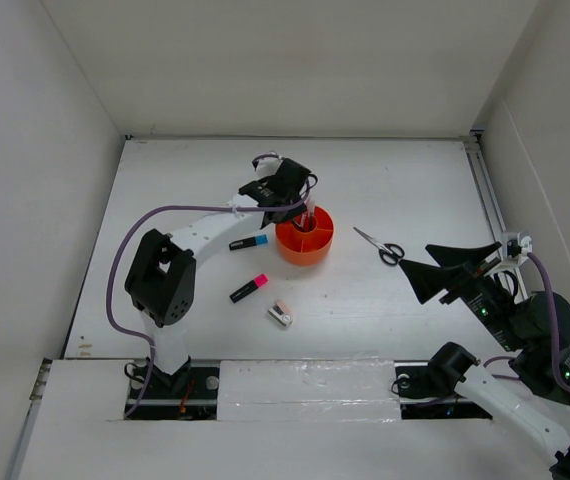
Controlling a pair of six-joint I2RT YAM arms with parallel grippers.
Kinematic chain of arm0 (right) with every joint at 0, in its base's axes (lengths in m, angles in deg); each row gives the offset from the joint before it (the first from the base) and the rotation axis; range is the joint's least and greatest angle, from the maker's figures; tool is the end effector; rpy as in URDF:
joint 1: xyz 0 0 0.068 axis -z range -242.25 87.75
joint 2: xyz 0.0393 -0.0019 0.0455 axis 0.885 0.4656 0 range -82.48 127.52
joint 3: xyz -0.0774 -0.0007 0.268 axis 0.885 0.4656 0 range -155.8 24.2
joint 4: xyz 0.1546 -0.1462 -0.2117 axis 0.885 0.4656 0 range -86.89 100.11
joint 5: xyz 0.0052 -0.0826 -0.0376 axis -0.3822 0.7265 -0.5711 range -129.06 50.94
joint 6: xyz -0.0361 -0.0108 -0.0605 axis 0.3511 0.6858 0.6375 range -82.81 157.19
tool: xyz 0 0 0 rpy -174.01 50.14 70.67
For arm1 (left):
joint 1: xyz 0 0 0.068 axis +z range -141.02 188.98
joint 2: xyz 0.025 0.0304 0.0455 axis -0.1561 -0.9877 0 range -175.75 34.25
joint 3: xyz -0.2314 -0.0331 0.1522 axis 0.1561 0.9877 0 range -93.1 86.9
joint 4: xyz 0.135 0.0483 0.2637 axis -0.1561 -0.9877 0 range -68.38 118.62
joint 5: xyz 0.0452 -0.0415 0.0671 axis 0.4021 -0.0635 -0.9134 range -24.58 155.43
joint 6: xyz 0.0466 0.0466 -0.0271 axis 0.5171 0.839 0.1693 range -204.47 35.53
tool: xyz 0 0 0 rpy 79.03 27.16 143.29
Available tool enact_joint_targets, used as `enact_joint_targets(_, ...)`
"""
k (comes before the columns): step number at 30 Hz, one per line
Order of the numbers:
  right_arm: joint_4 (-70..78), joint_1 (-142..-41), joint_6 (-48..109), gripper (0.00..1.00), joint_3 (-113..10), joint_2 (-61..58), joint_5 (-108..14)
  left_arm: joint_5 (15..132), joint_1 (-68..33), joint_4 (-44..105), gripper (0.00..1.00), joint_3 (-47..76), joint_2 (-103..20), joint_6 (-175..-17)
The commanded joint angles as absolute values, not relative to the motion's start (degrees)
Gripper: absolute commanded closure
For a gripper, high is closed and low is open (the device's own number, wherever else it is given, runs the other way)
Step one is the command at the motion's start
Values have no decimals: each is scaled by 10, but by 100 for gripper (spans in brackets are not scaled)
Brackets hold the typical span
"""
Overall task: Sort the stationery into containers
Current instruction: Place the stationery in the storage box.
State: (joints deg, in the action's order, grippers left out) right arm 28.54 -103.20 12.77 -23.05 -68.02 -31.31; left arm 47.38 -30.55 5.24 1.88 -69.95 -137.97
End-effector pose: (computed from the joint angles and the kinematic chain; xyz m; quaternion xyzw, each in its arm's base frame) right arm 0.0786 0.0576 0.4032 -0.0445 0.6592 0.3671 0.6548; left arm 0.3753 -0.2862 0.2504 -0.1726 0.8898 -0.1894 0.3776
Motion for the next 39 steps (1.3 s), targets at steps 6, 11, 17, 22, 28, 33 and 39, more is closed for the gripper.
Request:
enact_joint_targets(6, 273, -1036, 128, 1, -248, -686, -307, 456, -310, 47, 69, 19, -694, -1379)
enact_joint_targets(11, 273, -1036, 128, 1, -248, -686, -307, 456, -310, 52, 63, 30, -682, -1379)
enact_joint_targets(17, 268, -1036, 128, 1, -242, -686, -307, 456, -310, 58, 59, 36, -677, -1379)
enact_joint_targets(22, 268, -1036, 128, 1, -242, -686, -307, 456, -310, 58, 55, 36, -672, -1379)
enact_joint_targets(28, 262, -1036, 128, 1, -242, -681, -312, 421, -315, 52, 54, 29, -639, -1379)
enact_joint_targets(33, 262, -1036, 128, 1, -242, -681, -312, 399, -309, 32, 48, 4, -639, -1379)
enact_joint_targets(39, 267, -1036, 135, 1, -242, -675, -312, 382, -263, 26, 0, 20, -611, -1379)
